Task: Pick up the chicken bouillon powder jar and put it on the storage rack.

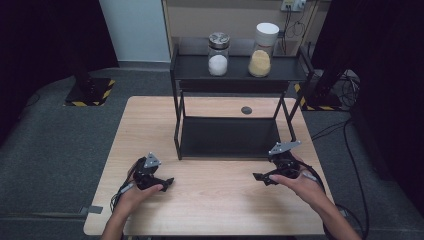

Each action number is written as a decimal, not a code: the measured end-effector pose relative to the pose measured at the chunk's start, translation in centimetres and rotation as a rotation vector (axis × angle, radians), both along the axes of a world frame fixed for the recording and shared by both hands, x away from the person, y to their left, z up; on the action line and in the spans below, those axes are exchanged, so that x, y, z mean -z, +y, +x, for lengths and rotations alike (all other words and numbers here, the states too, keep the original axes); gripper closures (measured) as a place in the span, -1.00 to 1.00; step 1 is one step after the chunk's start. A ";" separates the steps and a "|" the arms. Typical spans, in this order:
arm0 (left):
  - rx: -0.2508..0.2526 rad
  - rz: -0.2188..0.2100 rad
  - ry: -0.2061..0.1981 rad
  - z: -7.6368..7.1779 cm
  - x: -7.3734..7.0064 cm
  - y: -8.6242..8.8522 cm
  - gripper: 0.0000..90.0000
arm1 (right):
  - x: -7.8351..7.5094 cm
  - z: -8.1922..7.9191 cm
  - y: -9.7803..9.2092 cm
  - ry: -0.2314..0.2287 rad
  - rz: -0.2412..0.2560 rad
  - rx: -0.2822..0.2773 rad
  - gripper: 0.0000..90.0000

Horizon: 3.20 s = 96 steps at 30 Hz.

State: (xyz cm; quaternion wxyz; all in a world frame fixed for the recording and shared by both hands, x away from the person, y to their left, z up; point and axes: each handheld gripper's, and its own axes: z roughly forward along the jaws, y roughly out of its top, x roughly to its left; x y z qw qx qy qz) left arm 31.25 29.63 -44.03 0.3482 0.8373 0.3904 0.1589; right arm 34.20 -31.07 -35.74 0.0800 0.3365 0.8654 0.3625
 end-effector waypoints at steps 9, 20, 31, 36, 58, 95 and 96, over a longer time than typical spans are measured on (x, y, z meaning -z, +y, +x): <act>0.000 0.000 0.000 0.0 0.0 0.0 -1.00 | 2.5 -1.0 -1.1 -0.013 0.033 0.014 -0.85; 0.000 0.000 0.000 0.0 0.0 0.0 -1.00 | 4.7 -2.5 -3.1 -0.031 0.075 0.043 -0.86; -0.002 0.000 0.000 0.0 0.0 0.0 -1.00 | 6.4 -4.2 -4.7 -0.065 0.056 0.091 -0.87; -0.003 0.001 0.000 -0.1 0.0 0.0 -1.00 | 6.9 -4.8 -5.4 -0.084 0.033 0.124 -0.87; -0.004 0.001 0.000 -0.1 0.0 0.0 -1.00 | 8.4 -5.3 -5.7 -0.101 -0.033 0.175 -0.92; -0.004 0.001 0.000 -0.1 0.0 -0.1 -1.00 | 8.3 -6.2 -4.0 -0.099 -0.046 0.212 -0.98; -0.004 0.000 0.000 -0.1 0.0 0.0 -1.00 | 8.3 -6.2 -4.0 -0.098 -0.046 0.213 -0.97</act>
